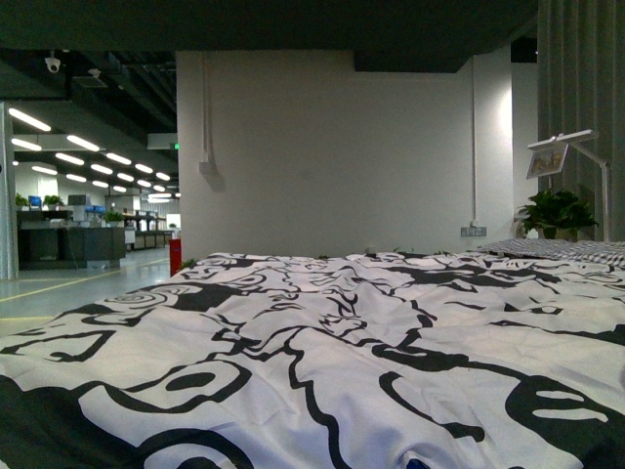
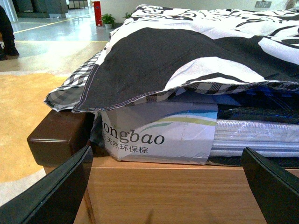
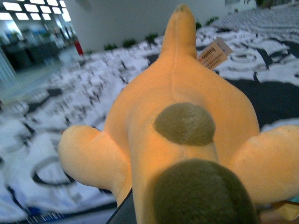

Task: Put away toys

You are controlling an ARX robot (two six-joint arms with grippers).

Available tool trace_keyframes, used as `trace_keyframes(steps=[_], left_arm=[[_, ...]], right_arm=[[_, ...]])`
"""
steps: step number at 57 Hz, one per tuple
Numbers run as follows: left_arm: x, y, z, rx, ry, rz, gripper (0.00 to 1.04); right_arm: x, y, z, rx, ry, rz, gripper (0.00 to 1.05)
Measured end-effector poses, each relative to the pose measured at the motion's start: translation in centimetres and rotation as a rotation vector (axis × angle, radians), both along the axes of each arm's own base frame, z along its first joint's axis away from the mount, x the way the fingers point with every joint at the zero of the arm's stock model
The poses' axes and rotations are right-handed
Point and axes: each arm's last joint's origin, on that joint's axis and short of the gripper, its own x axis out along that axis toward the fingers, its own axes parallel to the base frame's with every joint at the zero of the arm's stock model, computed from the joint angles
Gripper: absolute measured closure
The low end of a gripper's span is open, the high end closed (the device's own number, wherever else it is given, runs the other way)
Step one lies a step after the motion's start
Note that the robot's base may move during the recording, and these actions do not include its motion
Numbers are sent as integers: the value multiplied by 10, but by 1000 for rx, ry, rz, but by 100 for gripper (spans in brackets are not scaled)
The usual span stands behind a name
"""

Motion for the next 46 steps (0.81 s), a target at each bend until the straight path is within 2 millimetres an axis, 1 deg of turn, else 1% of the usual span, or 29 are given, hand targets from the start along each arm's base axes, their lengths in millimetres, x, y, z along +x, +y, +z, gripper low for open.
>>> trace_keyframes(steps=[6,21,23,28,46], left_arm=[[0,0,0,0,0,0,6],[0,0,0,0,0,0,6],[0,0,0,0,0,0,6],[0,0,0,0,0,0,6],[0,0,0,0,0,0,6]], right_arm=[[0,6,-24,-59,28,12,93],[-6,15,-53,-105,12,15,93],[-6,18,-58,-110,16,-7,93],[-15,26,-69,-116,23,17,93],[-18,27,-85,-119,2,23,93]])
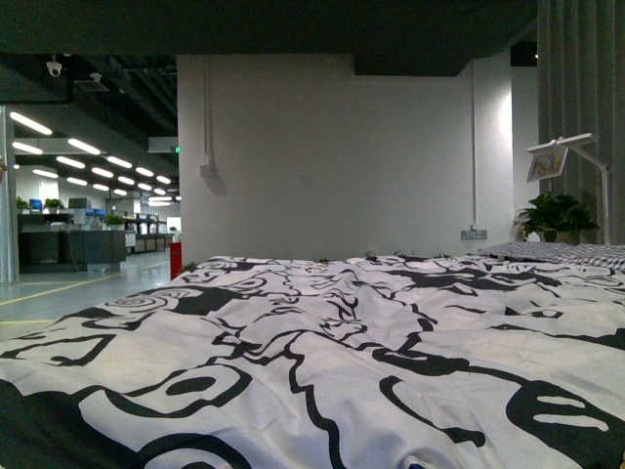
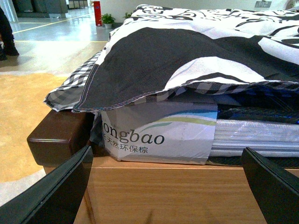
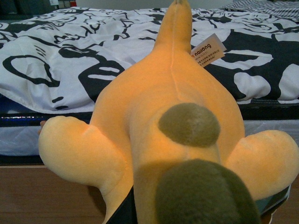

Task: Put away toys

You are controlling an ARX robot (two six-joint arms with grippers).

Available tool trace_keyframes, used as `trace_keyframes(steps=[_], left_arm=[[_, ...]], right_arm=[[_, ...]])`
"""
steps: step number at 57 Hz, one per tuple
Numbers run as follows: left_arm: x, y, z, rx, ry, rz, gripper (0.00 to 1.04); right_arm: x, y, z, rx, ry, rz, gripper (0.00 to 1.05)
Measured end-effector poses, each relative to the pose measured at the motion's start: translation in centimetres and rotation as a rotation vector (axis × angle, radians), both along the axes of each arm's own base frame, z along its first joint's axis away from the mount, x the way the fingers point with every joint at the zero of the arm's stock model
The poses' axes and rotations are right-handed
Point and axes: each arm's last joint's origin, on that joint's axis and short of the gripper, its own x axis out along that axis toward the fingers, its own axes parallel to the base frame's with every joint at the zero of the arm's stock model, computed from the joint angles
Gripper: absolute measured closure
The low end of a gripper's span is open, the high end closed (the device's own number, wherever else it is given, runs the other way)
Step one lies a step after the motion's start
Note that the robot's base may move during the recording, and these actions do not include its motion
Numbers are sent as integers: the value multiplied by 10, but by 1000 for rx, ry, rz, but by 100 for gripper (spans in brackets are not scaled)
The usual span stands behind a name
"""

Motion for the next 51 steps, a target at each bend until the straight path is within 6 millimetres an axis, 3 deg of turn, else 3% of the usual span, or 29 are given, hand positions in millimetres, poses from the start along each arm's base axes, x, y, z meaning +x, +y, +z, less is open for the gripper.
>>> trace_keyframes(steps=[51], left_arm=[[0,0,0,0,0,0,6]], right_arm=[[-1,0,-24,-2,-16,0,93]])
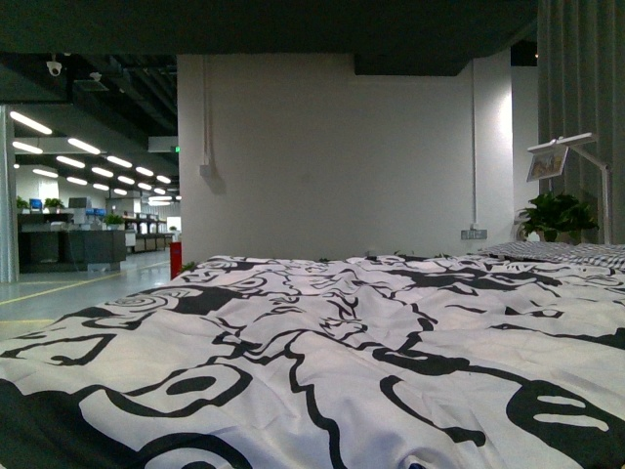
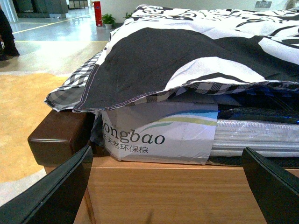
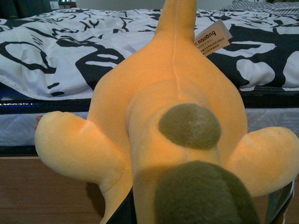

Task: Put away toys

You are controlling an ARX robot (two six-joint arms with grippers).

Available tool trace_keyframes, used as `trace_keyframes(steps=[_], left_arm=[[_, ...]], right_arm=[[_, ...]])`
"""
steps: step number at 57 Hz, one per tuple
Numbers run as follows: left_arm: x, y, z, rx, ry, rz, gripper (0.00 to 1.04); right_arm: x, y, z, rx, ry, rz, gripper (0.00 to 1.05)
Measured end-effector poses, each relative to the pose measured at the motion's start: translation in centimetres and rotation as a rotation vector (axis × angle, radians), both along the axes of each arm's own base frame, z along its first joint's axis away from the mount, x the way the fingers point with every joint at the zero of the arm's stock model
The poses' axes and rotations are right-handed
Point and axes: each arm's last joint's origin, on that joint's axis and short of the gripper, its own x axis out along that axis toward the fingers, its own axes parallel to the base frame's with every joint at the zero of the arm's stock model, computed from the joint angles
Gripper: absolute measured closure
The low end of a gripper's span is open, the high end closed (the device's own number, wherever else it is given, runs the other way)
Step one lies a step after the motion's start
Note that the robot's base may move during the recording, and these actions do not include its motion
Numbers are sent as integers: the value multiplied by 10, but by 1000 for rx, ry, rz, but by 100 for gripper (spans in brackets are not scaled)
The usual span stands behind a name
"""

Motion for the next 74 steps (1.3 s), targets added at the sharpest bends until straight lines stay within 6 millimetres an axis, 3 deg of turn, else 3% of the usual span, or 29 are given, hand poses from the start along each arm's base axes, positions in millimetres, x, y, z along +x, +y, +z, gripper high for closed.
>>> trace_keyframes(steps=[74], left_arm=[[0,0,0,0,1,-2,6]], right_arm=[[0,0,0,0,2,0,94]])
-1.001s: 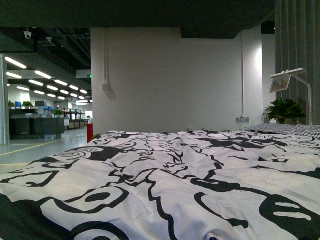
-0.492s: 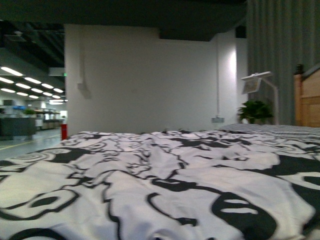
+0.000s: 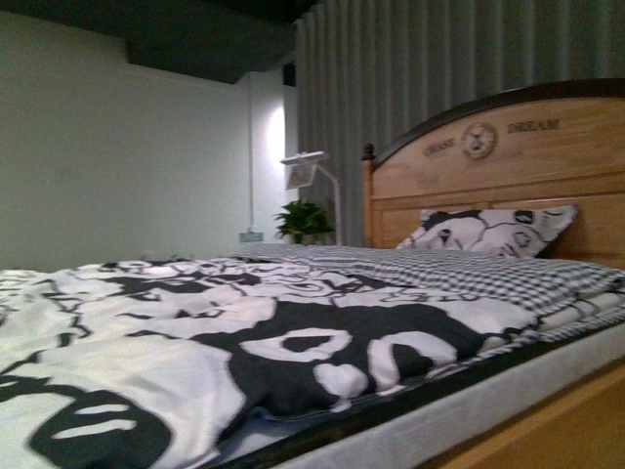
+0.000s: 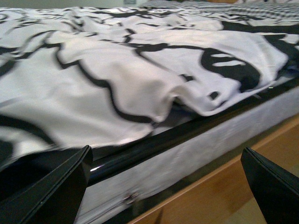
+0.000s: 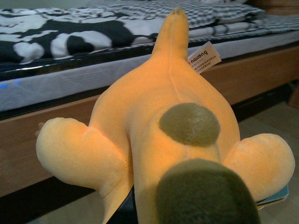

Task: Put away toys

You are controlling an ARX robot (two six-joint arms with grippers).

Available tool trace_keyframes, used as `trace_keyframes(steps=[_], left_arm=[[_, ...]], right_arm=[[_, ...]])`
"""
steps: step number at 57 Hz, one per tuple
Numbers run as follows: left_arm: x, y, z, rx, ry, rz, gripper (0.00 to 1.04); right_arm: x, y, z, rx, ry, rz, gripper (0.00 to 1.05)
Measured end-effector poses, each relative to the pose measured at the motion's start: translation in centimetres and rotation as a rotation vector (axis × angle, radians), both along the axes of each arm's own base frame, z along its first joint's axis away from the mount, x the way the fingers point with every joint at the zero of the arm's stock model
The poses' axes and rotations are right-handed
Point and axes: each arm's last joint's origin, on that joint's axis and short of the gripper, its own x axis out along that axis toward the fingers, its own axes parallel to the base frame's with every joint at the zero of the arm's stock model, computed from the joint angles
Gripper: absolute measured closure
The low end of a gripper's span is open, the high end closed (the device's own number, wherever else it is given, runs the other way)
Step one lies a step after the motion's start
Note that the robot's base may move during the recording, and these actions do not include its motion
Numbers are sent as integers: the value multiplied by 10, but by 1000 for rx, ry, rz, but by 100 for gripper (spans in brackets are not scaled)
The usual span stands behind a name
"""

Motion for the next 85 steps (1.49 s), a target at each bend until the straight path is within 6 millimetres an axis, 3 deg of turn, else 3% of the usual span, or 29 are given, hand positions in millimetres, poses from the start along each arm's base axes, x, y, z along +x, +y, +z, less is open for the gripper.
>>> trace_keyframes(steps=[85], left_arm=[[0,0,0,0,0,1,6]], right_arm=[[0,0,0,0,0,3,94]])
